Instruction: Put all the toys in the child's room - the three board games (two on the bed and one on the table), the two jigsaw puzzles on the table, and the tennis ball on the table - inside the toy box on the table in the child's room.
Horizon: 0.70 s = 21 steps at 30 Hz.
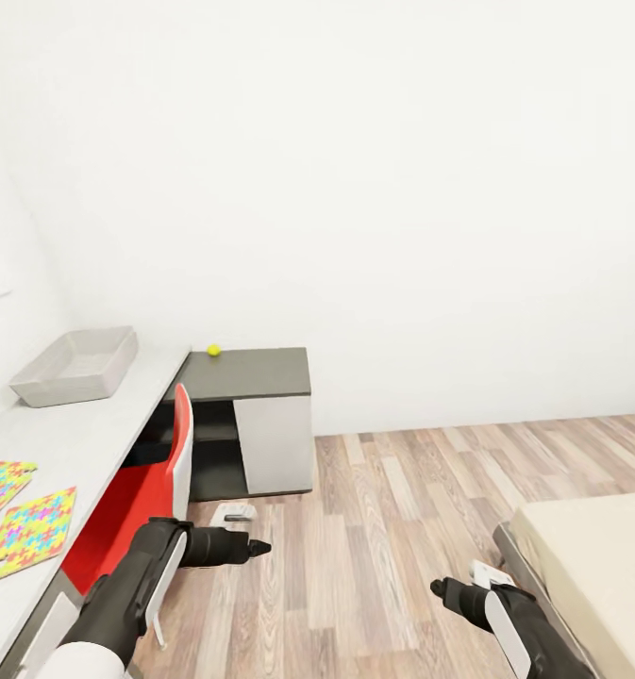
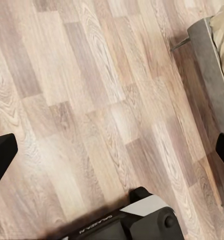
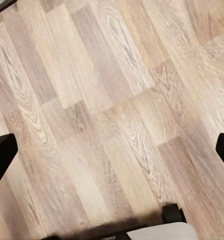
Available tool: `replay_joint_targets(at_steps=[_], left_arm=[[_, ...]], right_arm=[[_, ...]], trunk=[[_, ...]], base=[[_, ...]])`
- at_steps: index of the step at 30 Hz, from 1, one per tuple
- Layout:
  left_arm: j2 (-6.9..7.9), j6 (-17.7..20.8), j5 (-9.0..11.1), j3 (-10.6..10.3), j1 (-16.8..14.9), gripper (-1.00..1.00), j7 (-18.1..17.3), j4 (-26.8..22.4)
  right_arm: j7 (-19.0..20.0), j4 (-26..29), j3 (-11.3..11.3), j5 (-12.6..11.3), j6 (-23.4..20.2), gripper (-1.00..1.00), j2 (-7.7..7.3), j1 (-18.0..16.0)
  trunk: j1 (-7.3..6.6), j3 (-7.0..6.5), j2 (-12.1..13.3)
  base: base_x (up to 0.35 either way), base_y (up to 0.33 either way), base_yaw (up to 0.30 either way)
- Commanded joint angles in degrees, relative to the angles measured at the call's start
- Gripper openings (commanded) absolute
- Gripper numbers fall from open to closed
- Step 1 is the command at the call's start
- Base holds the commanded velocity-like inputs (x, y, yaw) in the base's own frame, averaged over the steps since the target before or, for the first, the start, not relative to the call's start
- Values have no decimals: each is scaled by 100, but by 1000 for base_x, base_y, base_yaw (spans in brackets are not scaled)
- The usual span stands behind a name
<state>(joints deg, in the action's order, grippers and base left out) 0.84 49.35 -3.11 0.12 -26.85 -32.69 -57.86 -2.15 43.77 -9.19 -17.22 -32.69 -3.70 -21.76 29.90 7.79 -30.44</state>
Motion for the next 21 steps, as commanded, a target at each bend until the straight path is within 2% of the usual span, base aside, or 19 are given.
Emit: replay_joint_targets(at_steps=[1, 21], left_arm=[[1, 23, -32, 4, -5, 100, -36, -6], [-14, 22, -34, 7, -5, 100, -36, 3]], right_arm=[[-23, 9, -4, -48, -27, 100, 0, -3], [-26, 14, 5, -36, -18, 100, 1, -3]], trunk=[[6, 20, -10], [6, 51, -10]], base=[[324, -12, 0], [325, 36, 0]])
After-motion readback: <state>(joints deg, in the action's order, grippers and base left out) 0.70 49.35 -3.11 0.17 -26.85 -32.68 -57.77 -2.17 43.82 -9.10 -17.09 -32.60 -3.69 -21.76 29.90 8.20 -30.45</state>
